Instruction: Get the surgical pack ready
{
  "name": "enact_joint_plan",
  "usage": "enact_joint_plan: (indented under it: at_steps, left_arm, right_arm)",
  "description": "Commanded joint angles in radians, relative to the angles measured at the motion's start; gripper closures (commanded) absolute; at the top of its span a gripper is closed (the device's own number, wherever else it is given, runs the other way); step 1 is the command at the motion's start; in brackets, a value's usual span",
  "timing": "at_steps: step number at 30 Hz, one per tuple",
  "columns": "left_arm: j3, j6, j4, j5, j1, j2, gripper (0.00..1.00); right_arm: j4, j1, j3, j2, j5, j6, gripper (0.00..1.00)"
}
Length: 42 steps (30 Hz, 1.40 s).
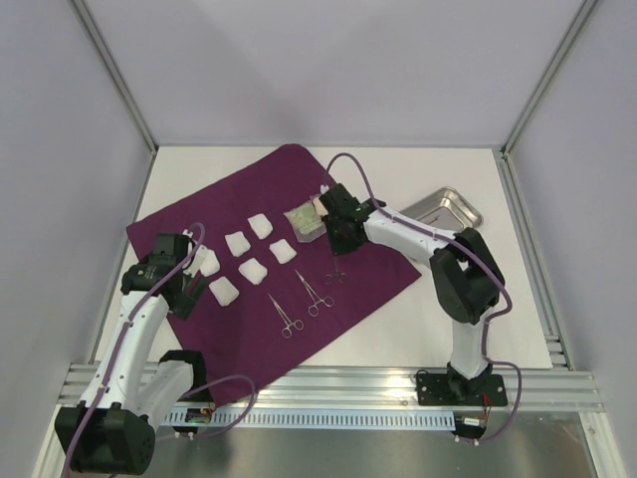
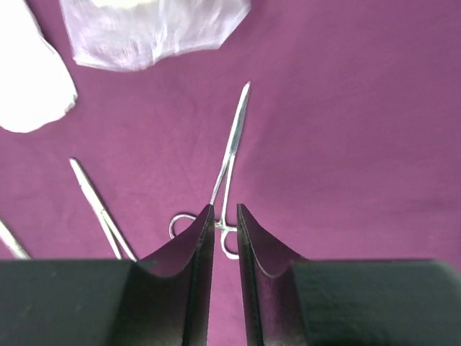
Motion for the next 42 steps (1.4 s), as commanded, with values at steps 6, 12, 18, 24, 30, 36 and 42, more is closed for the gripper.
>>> enact_joint_plan:
  at_steps: [6,12,18,24,30,36,42]
  left_arm:
    - [0.007,0.015,0.018,-0.006,0.002,-0.006,0.0]
    - [0.007,0.016,0.018,-0.005,0.002,-0.006,0.0]
    - [-0.001,0.019,0.026,-0.005,0.002,-0.009,0.0]
    - [-0.003,0.024,0.024,-0.014,0.002,-0.014,0.0]
    - [0.0,0.025,0.023,-0.014,0.002,-0.018,0.0]
    - [0.01,0.022,0.021,-0.012,0.002,-0.012,0.0]
    - [0.023,0.022,0.013,-0.009,0.002,-0.009,0.0]
  right_arm:
    - [-0.087,0.045,0.081,0.124,0.071,-0.013,0.82]
    - [-0.089,0.045,0.081,0.154,0.094,-0.013,0.9]
    - [-0.081,0.046,0.081,0.188,0.079,0.001,0.89]
    - [-0.116,0.046,0.093,0.24,0.113,0.016,0.84]
    - [-0.083,0.045,0.052,0.207,0.085,0.035,1.0]
    - [-0.028,0.045,0.034,0.052,0.082,0.053,1.0]
    - [0.045,0.02,-0.015,-0.063,0.073,0.091,1.0]
